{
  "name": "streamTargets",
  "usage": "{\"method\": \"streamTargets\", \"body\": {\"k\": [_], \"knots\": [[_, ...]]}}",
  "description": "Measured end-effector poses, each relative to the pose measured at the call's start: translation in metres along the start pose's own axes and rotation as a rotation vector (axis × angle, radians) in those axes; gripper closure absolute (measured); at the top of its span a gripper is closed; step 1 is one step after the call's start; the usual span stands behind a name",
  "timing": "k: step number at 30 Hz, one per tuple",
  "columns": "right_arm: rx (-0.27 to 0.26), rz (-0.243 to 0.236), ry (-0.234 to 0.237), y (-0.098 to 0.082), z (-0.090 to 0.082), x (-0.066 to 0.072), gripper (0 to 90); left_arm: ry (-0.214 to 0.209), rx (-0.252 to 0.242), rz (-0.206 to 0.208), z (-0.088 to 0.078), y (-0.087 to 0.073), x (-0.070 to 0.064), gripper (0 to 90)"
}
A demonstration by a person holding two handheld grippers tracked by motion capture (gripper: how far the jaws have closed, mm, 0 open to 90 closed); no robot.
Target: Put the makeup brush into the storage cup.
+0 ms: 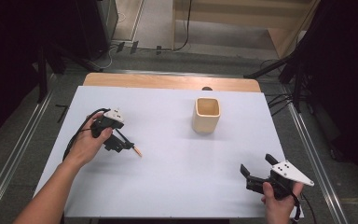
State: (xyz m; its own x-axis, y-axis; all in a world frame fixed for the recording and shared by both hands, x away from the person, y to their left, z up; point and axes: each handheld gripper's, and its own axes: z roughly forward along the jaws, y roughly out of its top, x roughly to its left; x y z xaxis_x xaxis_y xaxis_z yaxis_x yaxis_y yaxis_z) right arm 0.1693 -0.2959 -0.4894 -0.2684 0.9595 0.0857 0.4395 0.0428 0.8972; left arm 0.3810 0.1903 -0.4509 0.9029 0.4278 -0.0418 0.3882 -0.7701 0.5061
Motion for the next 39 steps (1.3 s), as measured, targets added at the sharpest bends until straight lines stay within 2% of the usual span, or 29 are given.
{"method": "streamTargets", "body": {"k": [2, 4, 9, 14, 16, 18, 21, 24, 26, 27, 28, 29, 30, 31, 35, 39], "knots": [[0.005, -0.003, 0.003, 0.0, 0.001, 0.0, 0.2, 0.001, 0.049, 0.025, 0.005, 0.002, 0.002, 7.1], [0.009, -0.001, 0.006, 0.0, 0.002, 0.0, 0.2, 0.001, 0.077, 0.045, 0.009, 0.004, 0.003, 13.9], [0.017, 0.001, 0.012, -0.001, 0.003, 0.0, 0.2, -0.005, 0.145, 0.108, 0.019, 0.007, 0.003, 13.0], [0.021, -0.009, 0.025, -0.001, 0.004, 0.001, 0.2, -0.02, 0.194, 0.132, 0.027, 0.01, 0.002, 13.3], [0.024, -0.011, 0.028, -0.001, 0.005, 0.001, 0.2, -0.03, 0.234, 0.142, 0.032, 0.011, 0.0, 13.6], [0.029, -0.012, 0.03, -0.001, 0.005, 0.002, 0.3, -0.008, 0.291, 0.162, 0.037, 0.011, 0.0, 13.8], [0.033, -0.013, 0.031, -0.002, 0.006, 0.001, 0.2, 0.001, 0.303, 0.159, 0.037, 0.013, 0.0, 14.4], [0.037, -0.01, 0.033, -0.002, 0.006, 0.001, 0.3, 0.009, 0.326, 0.181, 0.039, 0.014, -0.002, 14.3], [0.043, -0.006, 0.032, -0.002, 0.007, 0.001, 0.2, 0.005, 0.334, 0.179, 0.038, 0.015, -0.003, 15.7], [0.044, -0.005, 0.033, -0.003, 0.007, 0.001, 0.2, 0.005, 0.336, 0.179, 0.036, 0.015, -0.003, 20.0], [0.047, -0.003, 0.033, -0.003, 0.007, 0.001, 0.2, 0.004, 0.341, 0.177, 0.034, 0.016, -0.001, 28.5], [0.048, -0.003, 0.033, -0.003, 0.008, 0.001, 0.2, 0.004, 0.348, 0.17, 0.031, 0.018, 0.0, 39.8], [0.047, -0.003, 0.035, -0.003, 0.007, 0.001, 0.2, 0.002, 0.355, 0.165, 0.03, 0.019, 0.002, 58.9], [0.047, -0.001, 0.037, -0.003, 0.007, 0.001, 0.2, -0.002, 0.36, 0.159, 0.029, 0.019, 0.002, 69.6], [0.045, -0.004, 0.041, -0.003, 0.008, 0.001, 0.2, 0.004, 0.392, 0.156, 0.031, 0.022, -0.002, 83.1], [0.054, -0.006, 0.045, -0.003, 0.009, 0.002, 0.2, 0.021, 0.426, 0.117, 0.033, 0.026, -0.004, 82.7]]}}
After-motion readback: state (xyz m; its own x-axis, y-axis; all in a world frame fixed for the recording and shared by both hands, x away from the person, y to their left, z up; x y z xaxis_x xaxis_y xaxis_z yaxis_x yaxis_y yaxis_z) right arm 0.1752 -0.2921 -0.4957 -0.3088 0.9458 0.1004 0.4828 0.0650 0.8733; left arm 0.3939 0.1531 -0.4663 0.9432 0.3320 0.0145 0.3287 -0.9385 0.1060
